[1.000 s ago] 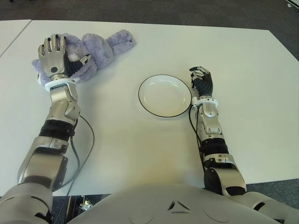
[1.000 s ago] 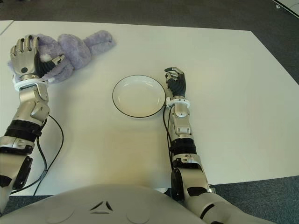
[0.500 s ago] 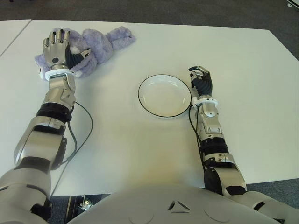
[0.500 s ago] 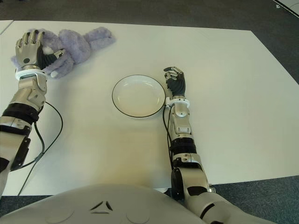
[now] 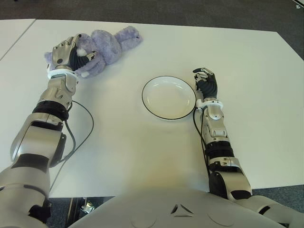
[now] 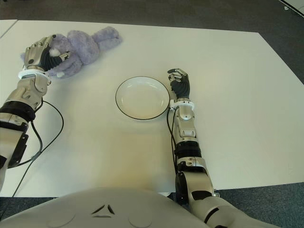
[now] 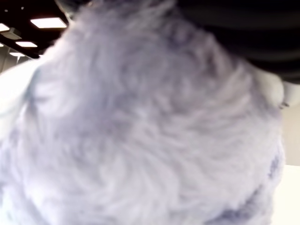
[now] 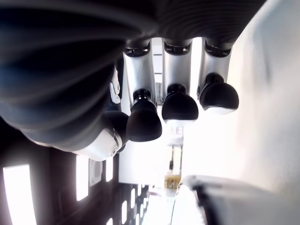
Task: Put the doll into the plate.
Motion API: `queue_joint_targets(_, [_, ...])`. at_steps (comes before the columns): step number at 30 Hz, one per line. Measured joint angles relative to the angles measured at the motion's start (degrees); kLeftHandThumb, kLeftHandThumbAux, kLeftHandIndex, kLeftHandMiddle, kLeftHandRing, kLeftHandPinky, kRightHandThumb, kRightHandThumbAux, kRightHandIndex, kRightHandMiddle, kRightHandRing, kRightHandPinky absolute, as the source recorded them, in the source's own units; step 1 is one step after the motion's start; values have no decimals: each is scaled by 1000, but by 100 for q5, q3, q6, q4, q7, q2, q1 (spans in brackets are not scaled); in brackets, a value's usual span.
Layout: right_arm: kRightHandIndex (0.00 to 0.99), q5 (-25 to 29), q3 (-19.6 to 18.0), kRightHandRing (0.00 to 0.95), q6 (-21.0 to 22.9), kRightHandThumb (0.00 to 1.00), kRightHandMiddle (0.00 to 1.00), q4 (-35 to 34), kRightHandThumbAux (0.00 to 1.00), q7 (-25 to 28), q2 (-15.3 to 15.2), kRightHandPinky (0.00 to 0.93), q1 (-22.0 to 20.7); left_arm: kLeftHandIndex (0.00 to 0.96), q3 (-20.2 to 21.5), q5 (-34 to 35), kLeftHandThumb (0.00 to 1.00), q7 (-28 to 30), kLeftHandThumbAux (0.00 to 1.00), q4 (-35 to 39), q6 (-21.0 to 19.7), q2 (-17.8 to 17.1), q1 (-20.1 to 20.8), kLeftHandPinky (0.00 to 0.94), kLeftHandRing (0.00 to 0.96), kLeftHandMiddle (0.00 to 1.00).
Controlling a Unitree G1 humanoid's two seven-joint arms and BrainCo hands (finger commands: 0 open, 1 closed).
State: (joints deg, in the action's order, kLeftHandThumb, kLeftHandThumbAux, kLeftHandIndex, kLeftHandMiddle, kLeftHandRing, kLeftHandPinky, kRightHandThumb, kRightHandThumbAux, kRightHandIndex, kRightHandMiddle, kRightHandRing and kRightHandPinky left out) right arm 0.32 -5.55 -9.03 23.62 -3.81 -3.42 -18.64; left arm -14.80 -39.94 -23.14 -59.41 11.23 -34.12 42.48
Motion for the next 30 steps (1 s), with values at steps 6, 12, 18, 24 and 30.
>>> queue_joint_targets(6, [441,3,-8,841,1,707,834,-86,717,5,-1,833,62,495,-100,62,191,-2,351,-42,199,-2,47,739,752,736])
queue_joint_targets(12, [441,14,-9,838,51,706,827,-185,717,14,1,821,117,711,-153,133,132,-7,315,-27,241,9,59,792,792,807])
queue_joint_targets(18, [441,40,-18,836,144,706,825,-276,717,35,-2,825,157,820,-151,263,68,-4,273,67,50,62,51,834,826,843])
queue_joint_targets(24, [441,68,-29,835,241,706,825,-337,717,48,-9,816,179,852,-202,282,17,61,239,253,-430,137,39,869,849,858])
queue_joint_targets(30, [441,78,-32,833,307,706,824,-404,718,57,-12,813,203,854,-218,283,1,147,229,490,-751,143,-10,870,858,866])
